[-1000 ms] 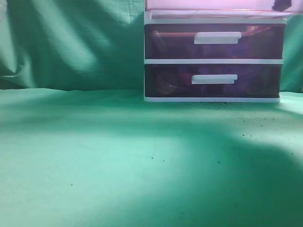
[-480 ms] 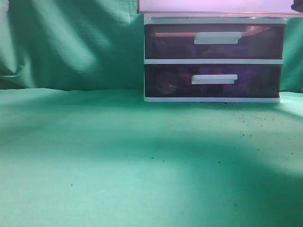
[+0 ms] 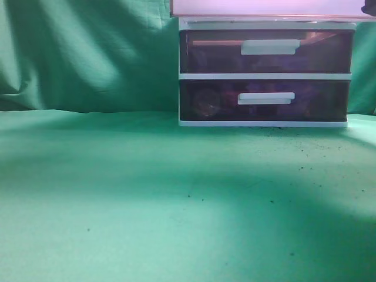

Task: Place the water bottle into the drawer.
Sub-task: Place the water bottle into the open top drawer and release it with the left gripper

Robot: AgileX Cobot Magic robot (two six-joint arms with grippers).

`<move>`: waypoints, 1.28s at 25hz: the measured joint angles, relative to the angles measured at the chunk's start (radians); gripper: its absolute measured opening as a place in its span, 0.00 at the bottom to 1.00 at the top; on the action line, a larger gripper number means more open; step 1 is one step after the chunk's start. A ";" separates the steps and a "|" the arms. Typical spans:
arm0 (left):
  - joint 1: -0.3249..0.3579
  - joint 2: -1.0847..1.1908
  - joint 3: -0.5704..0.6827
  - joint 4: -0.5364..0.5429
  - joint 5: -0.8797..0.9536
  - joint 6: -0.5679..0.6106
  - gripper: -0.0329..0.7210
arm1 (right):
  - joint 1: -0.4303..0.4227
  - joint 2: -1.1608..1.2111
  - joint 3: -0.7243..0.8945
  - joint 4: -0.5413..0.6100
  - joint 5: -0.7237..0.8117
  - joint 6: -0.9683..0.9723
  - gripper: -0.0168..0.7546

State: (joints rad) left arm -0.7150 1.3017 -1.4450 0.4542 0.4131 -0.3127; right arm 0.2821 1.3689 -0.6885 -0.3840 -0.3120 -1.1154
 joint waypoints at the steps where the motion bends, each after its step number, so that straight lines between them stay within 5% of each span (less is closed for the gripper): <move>1: 0.000 0.049 -0.066 -0.007 0.000 0.002 0.37 | 0.000 0.000 0.000 0.000 0.000 -0.002 0.14; 9: 0.000 0.432 -0.448 -0.049 -0.002 0.006 0.37 | 0.000 0.000 0.000 0.000 0.000 -0.004 0.14; 20: 0.000 0.608 -0.480 -0.053 0.110 -0.001 0.37 | 0.002 0.000 0.004 0.000 -0.002 0.005 0.14; 27: 0.000 0.608 -0.486 -0.120 0.076 -0.007 0.85 | 0.003 -0.002 0.004 0.000 -0.002 0.017 0.14; 32: 0.000 0.608 -0.486 -0.222 -0.017 0.005 0.85 | 0.004 -0.002 0.004 0.026 0.002 0.018 0.14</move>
State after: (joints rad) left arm -0.7150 1.9095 -1.9306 0.2326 0.3958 -0.3075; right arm 0.2862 1.3671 -0.6849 -0.3579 -0.3105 -1.0970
